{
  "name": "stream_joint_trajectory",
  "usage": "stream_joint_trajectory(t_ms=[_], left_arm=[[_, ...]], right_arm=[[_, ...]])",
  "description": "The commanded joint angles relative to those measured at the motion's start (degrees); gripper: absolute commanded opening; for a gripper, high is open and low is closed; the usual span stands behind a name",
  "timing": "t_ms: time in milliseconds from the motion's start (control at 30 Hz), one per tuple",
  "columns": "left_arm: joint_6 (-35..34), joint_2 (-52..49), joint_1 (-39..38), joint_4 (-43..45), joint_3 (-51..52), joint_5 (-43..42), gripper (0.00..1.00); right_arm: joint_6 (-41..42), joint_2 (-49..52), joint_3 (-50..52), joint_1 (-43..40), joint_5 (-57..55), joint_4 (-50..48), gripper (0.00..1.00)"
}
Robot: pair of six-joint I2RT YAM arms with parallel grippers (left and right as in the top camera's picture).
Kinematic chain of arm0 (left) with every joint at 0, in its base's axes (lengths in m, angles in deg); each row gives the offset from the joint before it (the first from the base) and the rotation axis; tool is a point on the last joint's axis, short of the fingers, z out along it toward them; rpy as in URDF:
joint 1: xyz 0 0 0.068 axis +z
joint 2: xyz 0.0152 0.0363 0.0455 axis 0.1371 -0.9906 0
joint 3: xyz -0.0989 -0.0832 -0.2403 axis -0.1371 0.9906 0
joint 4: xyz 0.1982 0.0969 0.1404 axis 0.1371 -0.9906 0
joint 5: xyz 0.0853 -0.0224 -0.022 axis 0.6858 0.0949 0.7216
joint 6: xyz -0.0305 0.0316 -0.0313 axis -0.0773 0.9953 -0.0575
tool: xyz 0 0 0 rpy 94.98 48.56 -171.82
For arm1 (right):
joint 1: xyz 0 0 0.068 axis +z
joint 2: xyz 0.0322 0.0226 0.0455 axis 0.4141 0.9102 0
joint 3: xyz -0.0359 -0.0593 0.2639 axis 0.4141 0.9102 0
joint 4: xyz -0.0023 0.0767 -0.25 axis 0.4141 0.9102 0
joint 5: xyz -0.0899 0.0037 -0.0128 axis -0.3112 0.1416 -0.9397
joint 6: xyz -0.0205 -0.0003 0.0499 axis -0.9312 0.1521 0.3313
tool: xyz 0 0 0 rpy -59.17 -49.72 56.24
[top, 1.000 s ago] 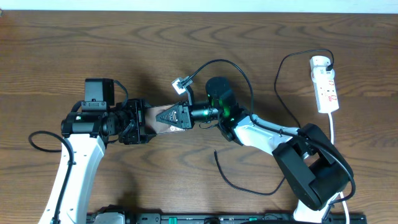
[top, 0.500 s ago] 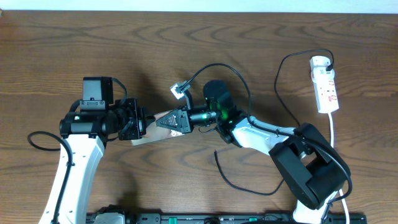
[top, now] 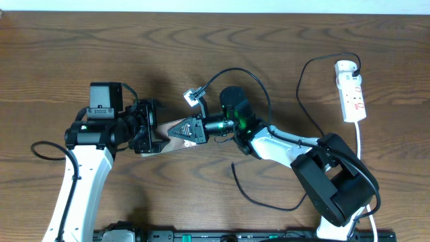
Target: Plug charger to phone and switch on socket
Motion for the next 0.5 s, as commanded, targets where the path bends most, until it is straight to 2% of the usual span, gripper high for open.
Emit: stream_joint_trajectory(t_ms=[0, 333, 433, 467], left_arm=[[2.4, 0.1, -0.2, 1.4, -0.4, -1.3, 0.89], [5.0, 0.1, -0.2, 5.8, -0.4, -4.3, 0.9], [5.3, 0.1, -0.2, 5.8, -0.4, -4.3, 0.9], [5.9, 0.1, -0.2, 5.9, -0.4, -4.3, 0.9]], right_arm=[[-0.2, -1.3, -1.2, -0.8, 1.2, -0.6, 0.04], [2.3, -1.3, -1.2, -6.1, -0.3, -0.6, 0.01], [5.4, -1.3, -1.2, -8.3, -2.3, -0.6, 0.01], [8.6, -1.3, -1.2, -9.1, -3.3, -0.6, 0.01]])
